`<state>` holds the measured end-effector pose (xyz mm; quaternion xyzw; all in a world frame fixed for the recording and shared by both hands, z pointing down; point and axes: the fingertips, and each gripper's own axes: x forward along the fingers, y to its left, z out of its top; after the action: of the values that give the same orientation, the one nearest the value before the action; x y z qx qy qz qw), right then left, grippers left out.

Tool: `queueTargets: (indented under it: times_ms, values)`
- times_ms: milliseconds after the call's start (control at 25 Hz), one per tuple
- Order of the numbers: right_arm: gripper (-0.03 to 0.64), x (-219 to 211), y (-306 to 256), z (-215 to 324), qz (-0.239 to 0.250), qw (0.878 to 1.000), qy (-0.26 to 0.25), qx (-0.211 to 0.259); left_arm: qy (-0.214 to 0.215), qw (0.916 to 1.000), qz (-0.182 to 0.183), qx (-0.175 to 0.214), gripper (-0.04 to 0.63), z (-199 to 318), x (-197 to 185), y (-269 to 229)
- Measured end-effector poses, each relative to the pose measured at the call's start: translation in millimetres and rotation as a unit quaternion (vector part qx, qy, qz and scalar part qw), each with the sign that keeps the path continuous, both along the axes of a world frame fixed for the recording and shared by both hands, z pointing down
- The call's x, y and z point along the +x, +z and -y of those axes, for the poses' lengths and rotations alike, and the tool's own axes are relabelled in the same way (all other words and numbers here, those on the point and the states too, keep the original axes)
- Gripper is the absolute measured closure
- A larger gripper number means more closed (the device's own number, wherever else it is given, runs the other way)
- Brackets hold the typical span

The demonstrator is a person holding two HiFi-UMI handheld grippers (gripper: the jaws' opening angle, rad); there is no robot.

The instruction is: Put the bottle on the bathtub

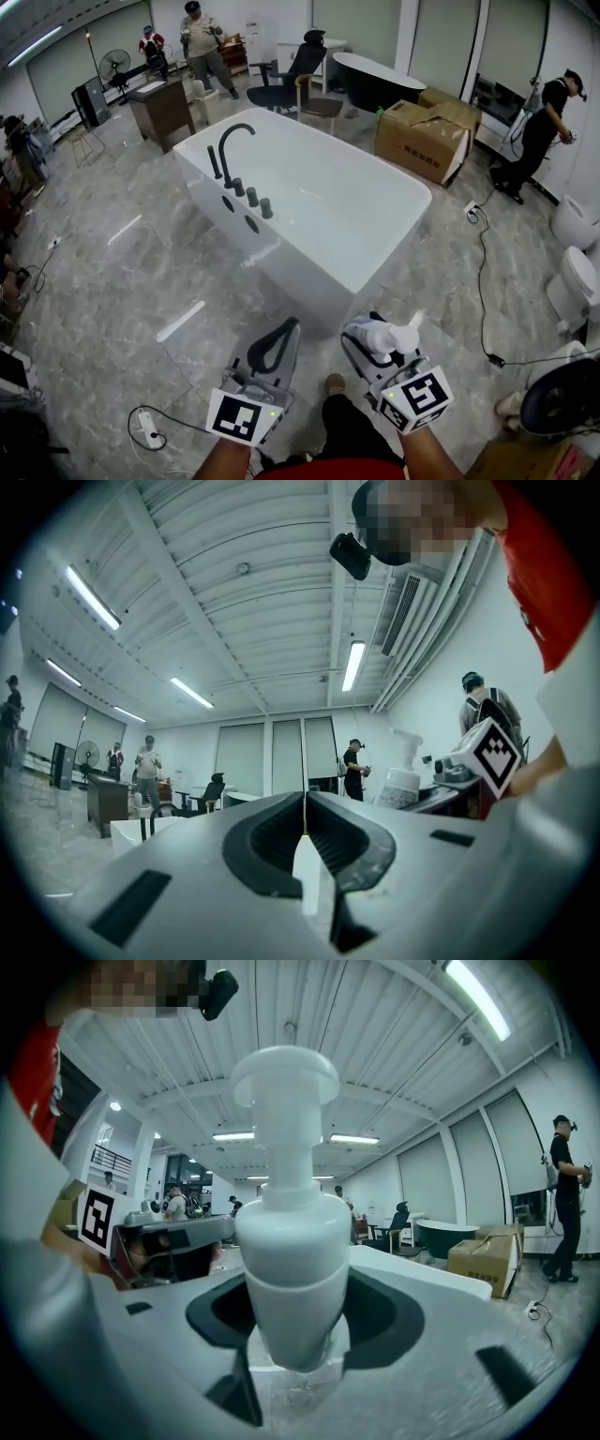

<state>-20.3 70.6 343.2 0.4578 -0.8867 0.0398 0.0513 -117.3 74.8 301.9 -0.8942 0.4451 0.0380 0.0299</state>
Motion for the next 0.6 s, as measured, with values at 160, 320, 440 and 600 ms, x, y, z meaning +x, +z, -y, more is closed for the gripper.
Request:
queueTargets:
  times_ms: [160,320,440,600]
  values:
    - [0.371,17,23,71,-0.018,1.000,-0.011,-0.010,-0.014,0.9998,0.015,-0.009,0.581,71,15,18]
    - [0.371,35,46,140,-0.032,0.999,-0.026,-0.028,-0.034,0.9988,0.024,-0.026,0.581,139,33,35]
    - [0.371,43,69,182,-0.047,0.997,-0.042,-0.042,-0.047,0.9977,0.032,-0.037,0.581,179,44,50]
    - [0.371,44,106,227,-0.065,0.994,-0.065,-0.056,-0.070,0.9953,0.042,-0.053,0.581,221,50,75]
